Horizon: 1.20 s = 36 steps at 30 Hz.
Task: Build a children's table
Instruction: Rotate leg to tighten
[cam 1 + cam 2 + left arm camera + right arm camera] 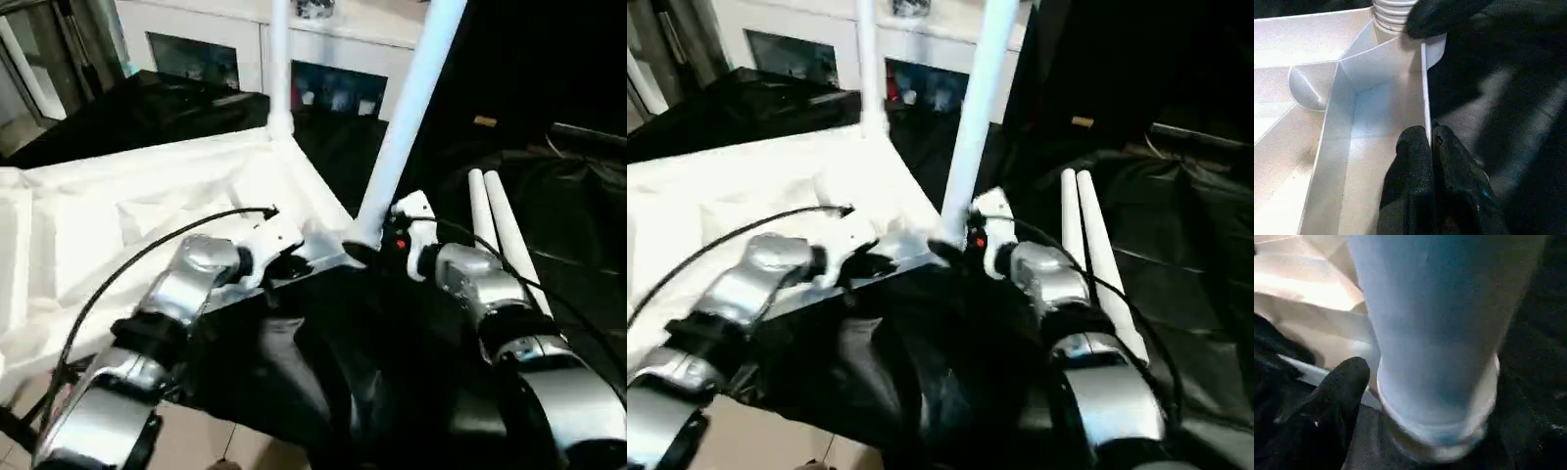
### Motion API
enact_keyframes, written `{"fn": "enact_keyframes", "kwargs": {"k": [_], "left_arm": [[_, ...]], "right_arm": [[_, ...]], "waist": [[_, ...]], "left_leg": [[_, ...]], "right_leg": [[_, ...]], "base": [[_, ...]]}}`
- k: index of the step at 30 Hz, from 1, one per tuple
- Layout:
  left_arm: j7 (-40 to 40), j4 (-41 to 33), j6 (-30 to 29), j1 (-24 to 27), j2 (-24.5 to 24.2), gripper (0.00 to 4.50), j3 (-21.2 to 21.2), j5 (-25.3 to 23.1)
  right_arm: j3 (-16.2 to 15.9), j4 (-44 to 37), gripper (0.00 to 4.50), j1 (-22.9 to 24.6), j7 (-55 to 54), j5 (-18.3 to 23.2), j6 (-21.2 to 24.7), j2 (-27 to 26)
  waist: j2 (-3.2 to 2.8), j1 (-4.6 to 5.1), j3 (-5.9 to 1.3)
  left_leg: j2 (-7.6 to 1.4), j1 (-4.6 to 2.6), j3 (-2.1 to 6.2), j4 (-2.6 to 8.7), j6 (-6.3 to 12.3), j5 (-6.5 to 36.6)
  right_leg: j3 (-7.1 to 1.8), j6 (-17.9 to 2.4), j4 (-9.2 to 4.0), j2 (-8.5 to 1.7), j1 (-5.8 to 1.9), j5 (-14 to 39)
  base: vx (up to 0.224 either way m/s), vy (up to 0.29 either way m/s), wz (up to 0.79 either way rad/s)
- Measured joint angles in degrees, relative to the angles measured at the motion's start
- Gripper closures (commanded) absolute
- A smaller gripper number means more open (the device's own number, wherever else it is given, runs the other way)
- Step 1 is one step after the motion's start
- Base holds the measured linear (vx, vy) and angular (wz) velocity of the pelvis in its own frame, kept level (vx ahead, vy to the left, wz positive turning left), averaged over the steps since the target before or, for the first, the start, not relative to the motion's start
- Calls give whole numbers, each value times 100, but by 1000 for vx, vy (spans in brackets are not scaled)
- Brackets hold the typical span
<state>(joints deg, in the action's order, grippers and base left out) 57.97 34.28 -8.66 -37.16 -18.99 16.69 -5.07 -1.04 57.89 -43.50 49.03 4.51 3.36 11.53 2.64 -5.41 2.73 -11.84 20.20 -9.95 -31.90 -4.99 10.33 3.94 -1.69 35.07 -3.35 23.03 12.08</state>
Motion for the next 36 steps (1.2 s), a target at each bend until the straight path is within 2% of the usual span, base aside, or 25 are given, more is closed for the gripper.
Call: {"fn": "enact_keyframes", "kwargs": {"k": [5,9,17,24,26,31,33,36], "left_arm": [[568,-244,255,196,-354,450,15,102],[823,-319,387,269,-485,450,32,139],[1089,-424,462,343,-669,450,57,197],[1173,-469,343,402,-694,450,16,261],[1000,-376,203,380,-582,450,-69,256],[-138,249,-231,-50,102,450,-174,56],[-639,527,-457,-260,425,450,-181,2],[-988,706,-575,-376,655,450,-193,-37]], "right_arm": [[-178,-517,57,329,731,49,-36,111],[-330,-785,94,458,1166,50,14,243],[-399,-1067,158,597,1375,47,93,257],[-449,-1286,168,759,1372,58,162,179],[-358,-1199,169,749,1022,40,166,74],[141,-446,171,297,-1141,3,268,-454],[353,-168,171,103,-2046,16,314,-644],[479,-16,171,-8,-2681,26,324,-774]], "waist": [[-2,-23,8],[-4,-60,11],[-6,-70,13],[-5,-75,12],[-3,-70,11],[-2,-35,11],[-9,-55,15],[-14,-99,14]], "left_leg": [[-1,0,-1,-4,1,0],[-1,1,-2,-15,3,-1],[-4,-2,-1,-33,-25,15],[-4,-7,-1,-44,-25,16],[-3,-14,-2,-47,-27,15],[-2,-50,2,-67,-41,2],[0,-64,1,-66,-41,2],[0,-76,2,-64,-41,2]], "right_leg": [[-1,0,5,0,1,0],[-2,0,11,0,1,0],[-4,0,30,0,1,0],[-6,0,44,0,-1,0],[-10,0,54,-1,-8,0],[-17,-5,74,-4,-32,-6],[-20,9,72,-5,-46,-2],[-19,14,73,-6,-64,-2]], "base": [[0,0,0],[0,0,0],[0,0,0],[0,0,0],[0,0,0],[0,0,0],[0,0,0],[0,0,0]]}}
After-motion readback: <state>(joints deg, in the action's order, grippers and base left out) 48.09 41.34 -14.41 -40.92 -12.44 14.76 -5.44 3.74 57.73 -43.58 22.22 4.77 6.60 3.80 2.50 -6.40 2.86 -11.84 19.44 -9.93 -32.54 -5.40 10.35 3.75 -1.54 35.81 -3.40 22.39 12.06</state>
